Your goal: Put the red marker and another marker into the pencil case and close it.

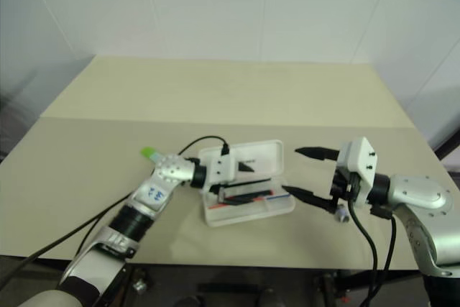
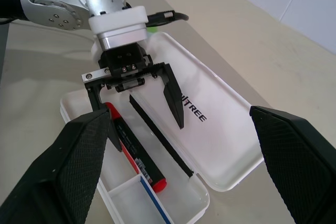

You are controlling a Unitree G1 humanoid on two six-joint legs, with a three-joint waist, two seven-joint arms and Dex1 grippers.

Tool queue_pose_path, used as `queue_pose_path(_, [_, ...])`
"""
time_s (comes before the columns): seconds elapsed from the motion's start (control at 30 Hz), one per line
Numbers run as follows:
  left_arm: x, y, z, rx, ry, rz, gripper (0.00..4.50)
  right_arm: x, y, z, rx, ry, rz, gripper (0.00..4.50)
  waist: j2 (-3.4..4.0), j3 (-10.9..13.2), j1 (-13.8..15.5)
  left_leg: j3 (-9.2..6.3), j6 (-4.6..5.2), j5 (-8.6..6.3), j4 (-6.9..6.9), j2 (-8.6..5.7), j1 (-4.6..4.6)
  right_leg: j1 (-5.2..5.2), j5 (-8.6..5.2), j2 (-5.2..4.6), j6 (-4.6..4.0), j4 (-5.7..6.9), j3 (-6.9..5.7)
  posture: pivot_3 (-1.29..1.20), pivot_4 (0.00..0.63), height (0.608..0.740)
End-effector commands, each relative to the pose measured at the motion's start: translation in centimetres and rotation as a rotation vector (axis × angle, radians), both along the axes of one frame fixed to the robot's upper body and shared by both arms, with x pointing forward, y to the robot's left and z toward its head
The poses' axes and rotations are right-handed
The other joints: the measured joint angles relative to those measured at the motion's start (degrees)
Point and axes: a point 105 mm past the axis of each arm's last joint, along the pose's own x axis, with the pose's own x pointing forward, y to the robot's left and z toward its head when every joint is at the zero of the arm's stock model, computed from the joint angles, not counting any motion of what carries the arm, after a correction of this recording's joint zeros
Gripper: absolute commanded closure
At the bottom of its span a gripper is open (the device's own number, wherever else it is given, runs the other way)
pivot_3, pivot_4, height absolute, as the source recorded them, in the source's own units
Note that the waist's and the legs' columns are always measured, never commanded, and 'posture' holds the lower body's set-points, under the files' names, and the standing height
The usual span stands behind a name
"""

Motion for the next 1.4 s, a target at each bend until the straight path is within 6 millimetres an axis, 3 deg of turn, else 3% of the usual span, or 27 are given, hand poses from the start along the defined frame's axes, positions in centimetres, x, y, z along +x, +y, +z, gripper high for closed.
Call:
queue_pose_path(0.03, [-0.6, -0.6, 1.4, -0.051, -0.055, -0.046, 0.29, -0.1, 0.4, 0.6, 0.004, -0.046, 0.017, 0.0, 0.0, 0.0, 0.0, 0.0, 0.0, 0.0, 0.0, 0.0, 0.0, 0.0, 0.0, 0.0, 0.0, 0.0, 0.0, 0.0, 0.15, 0.74])
queue_pose_path(0.4, [-1.6, -1.3, 2.9, -0.16, -0.086, -0.108, 0.29, 0.0, 0.5, 0.1, 0.016, -0.042, 0.007, 0.0, 0.0, 0.0, 0.0, 0.0, 0.0, 0.0, 0.02, 0.0, 0.0, 0.0, 0.0, 0.0, 0.0, 0.03, 0.0, 0.0, 0.15, 0.74])
queue_pose_path(0.43, [-1.9, -1.2, 3.1, -0.168, -0.078, -0.122, 0.14, 0.0, 0.4, 0.0, 0.016, -0.041, 0.007, 0.0, 0.0, 0.0, 0.0, 0.0, 0.0, 0.0, 0.02, 0.0, 0.0, 0.0, 0.0, 0.0, 0.0, 0.03, 0.0, 0.0, 0.15, 0.74])
queue_pose_path(0.7, [-4.7, 1.5, 5.6, -0.225, -0.074, -0.235, 0.14, 0.5, -0.2, -0.1, 0.009, -0.036, 0.002, 0.0, 0.02, -0.01, -0.19, 0.01, 0.0, 0.0, 0.03, 0.01, 0.05, 0.0, -0.01, 0.0, -0.02, 0.1, 0.01, 0.0, 0.15, 0.74])
queue_pose_path(0.83, [-5.2, 3.0, 7.3, -0.292, -0.097, -0.178, 0.14, 0.7, -0.3, -0.2, 0.006, -0.034, 0.006, 0.0, 0.02, -0.01, -0.13, 0.0, 0.01, 0.01, 0.06, 0.02, 0.06, 0.01, -0.03, 0.0, -0.06, 0.16, 0.0, 0.0, 0.15, 0.74])
queue_pose_path(1.0, [-5.6, 6.1, 10.4, -0.526, -0.096, 0.032, 0.14, 0.9, -0.2, -0.4, 0.007, -0.028, 0.018, 0.0, 0.02, -0.01, -0.28, -0.03, 0.01, 0.01, 0.08, 0.04, 0.06, 0.01, -0.04, 0.01, -0.06, 0.2, -0.01, 0.0, 0.15, 0.74])
queue_pose_path(1.2, [-6.3, 10.6, 10.6, -0.533, -0.067, 0.202, 0.14, 1.0, -0.1, 0.1, 0.021, -0.023, 0.061, 0.0, 0.02, -0.01, -0.76, -0.02, 0.01, 0.01, 0.08, 0.07, 0.13, 0.01, -0.14, 0.03, -0.21, 0.32, -0.03, 0.0, 0.15, 0.74])
queue_pose_path(1.27, [-5.0, 12.6, 10.7, -0.548, -0.103, 0.329, 0.14, 0.8, 0.0, 0.3, 0.023, -0.014, 0.089, 0.0, 0.02, -0.01, -0.73, -0.02, 0.0, 0.02, 0.13, 0.07, 0.12, 0.01, -0.27, 0.04, -0.44, 0.3, -0.02, 0.0, 0.15, 0.74])
queue_pose_path(1.4, [-1.1, 18.0, 9.8, -0.571, -0.153, 0.764, 0.14, 0.7, 0.6, 1.5, 0.047, -0.022, 0.13, 0.0, 0.02, -0.01, -0.68, -0.02, 0.0, 0.02, 0.34, 0.06, 0.12, 0.11, -0.49, 0.03, -0.84, 0.29, -0.01, 0.0, 0.15, 0.74])
